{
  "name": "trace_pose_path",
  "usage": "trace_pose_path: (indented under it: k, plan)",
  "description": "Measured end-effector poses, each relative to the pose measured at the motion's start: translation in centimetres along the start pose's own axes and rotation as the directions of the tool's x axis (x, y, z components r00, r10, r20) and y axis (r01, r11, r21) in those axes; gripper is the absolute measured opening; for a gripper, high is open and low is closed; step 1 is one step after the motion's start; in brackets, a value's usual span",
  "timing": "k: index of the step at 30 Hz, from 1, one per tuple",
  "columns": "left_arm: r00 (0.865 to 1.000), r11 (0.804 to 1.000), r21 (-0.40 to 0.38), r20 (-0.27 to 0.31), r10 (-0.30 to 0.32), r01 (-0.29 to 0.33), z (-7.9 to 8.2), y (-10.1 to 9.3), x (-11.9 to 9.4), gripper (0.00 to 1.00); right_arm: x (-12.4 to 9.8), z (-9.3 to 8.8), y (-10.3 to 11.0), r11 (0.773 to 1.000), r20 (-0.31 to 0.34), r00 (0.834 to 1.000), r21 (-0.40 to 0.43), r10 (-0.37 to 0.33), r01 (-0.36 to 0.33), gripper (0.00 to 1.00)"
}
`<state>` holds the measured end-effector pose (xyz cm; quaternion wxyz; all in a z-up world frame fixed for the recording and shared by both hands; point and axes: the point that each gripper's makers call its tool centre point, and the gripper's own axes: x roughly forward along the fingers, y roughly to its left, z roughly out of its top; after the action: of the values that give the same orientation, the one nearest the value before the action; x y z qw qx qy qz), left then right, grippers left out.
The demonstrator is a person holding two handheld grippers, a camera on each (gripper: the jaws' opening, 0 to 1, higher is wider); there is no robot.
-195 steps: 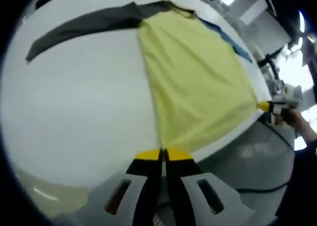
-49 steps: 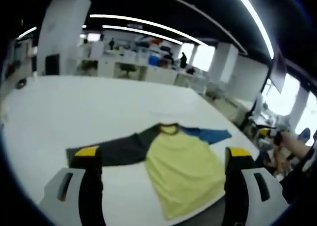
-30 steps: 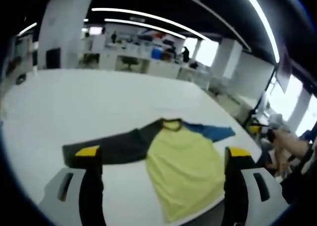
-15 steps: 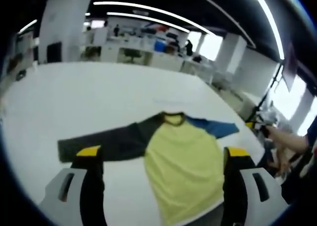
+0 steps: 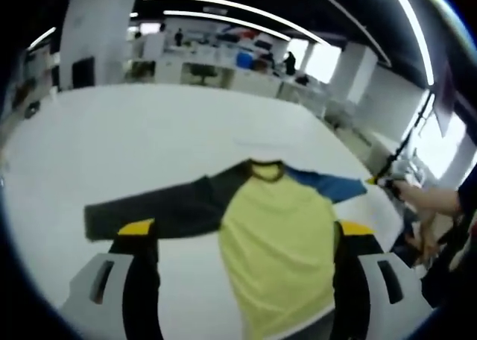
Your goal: Fold the garment on the visible template until the final outline fits inside the template.
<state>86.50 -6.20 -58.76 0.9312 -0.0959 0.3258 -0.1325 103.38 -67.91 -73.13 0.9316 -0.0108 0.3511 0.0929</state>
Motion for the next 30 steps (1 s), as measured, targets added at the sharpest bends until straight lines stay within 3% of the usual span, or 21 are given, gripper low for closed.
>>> trace_pose_path:
  k: [13, 19, 23, 30]
  plan:
    - [0.999, 1.000, 0.015, -0.041, 0.005, -0.005, -0.5, -0.3, 1.3, 0.93, 3.0, -0.4, -2.8, 0.998, -0.048, 0.998, -0.044, -0.051, 0.049, 0.25]
    - [0.999, 1.000, 0.006, -0.044, 0.006, -0.006, -0.5, -0.2, 1.8, 0.91, 3.7, -0.4, -3.6, 0.995, -0.060, 0.996, -0.070, -0.071, 0.066, 0.21]
    - [0.999, 1.000, 0.006, -0.048, 0.004, -0.003, -0.6, -0.3, 2.2, 0.91, 4.2, -0.8, -3.6, 0.994, -0.080, 0.995, -0.090, -0.062, 0.055, 0.20]
    - [0.995, 0.998, 0.056, -0.096, -0.001, 0.006, -1.7, -0.9, 2.7, 0.91, 4.4, -0.5, -3.5, 0.997, -0.059, 0.997, -0.072, -0.042, 0.037, 0.11]
